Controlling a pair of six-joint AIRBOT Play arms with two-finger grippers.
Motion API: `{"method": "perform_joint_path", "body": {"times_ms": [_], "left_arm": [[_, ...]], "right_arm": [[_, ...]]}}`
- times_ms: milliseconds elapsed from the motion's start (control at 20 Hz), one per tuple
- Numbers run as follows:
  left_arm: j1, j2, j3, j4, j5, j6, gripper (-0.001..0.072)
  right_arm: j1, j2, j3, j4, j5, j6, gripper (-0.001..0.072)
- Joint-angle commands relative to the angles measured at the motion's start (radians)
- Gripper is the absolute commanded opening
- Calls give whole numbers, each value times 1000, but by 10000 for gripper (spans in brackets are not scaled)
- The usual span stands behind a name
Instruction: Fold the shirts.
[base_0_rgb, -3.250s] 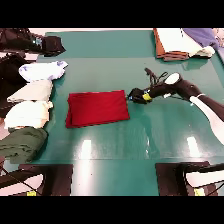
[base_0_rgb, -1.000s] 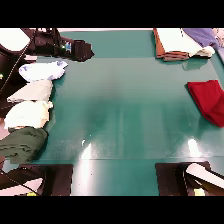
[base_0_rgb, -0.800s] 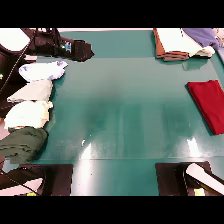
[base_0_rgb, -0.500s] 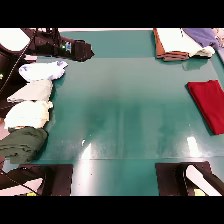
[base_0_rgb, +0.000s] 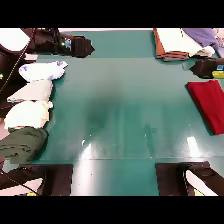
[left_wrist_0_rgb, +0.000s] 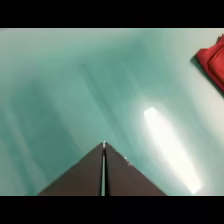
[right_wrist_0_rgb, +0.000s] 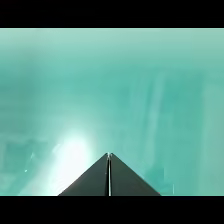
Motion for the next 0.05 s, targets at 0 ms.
{"method": "perform_joint_path", "body": {"times_ms": [0], "left_arm": [[0, 0, 0, 0, 27, 0, 24]], "right_arm": [[43, 2, 0, 1, -3, 0, 15]]}}
